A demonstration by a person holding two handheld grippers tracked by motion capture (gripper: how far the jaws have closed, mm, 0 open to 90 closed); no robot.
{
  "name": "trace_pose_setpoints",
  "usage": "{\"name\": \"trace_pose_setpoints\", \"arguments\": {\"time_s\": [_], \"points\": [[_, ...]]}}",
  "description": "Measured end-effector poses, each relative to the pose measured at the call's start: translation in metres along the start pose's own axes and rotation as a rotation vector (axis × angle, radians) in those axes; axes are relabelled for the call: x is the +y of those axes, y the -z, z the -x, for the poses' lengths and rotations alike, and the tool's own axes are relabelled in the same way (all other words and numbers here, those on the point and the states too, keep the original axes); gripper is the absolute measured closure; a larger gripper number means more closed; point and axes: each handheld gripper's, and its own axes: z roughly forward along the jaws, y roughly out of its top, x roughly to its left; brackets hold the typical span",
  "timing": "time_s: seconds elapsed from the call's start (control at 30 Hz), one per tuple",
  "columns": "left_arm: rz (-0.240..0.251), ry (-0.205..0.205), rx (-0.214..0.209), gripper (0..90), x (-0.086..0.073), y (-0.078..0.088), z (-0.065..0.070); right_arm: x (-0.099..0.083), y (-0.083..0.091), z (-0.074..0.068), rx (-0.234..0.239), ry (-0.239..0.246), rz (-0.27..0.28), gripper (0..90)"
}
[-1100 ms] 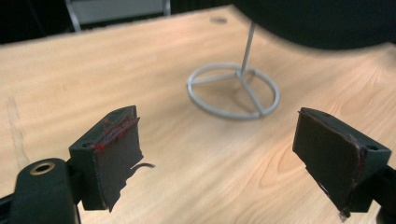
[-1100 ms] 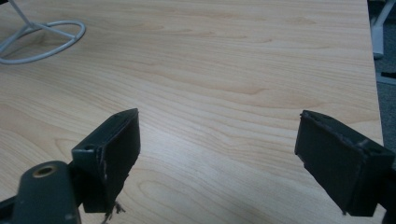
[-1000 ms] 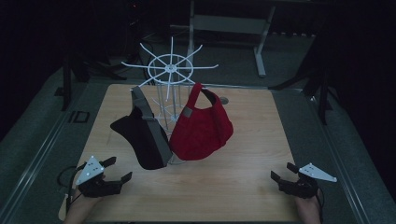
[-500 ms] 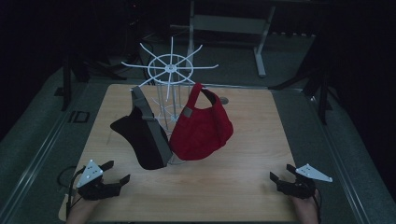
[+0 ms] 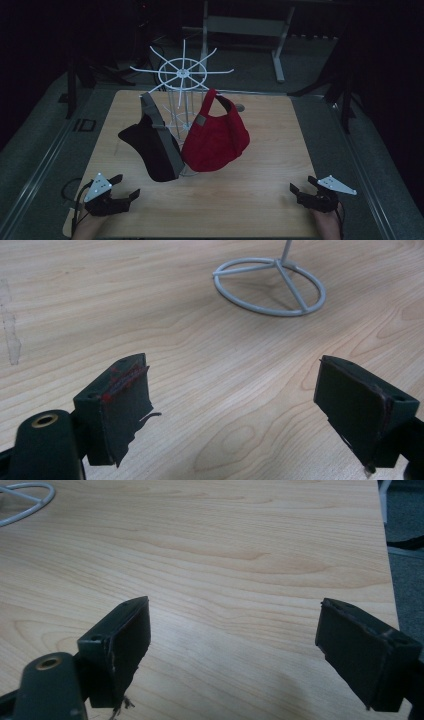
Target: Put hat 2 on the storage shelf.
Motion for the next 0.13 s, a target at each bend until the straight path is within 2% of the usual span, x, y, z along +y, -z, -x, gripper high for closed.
{"name": "trace_pose_setpoints", "arguments": {"time_s": [0.13], "points": [[0.002, 0.008, -0.006, 15.3, -0.0007, -0.0001, -0.0003, -0.0001, 0.0003, 0.0005, -0.003, -0.007, 0.0, 14.4]]}}
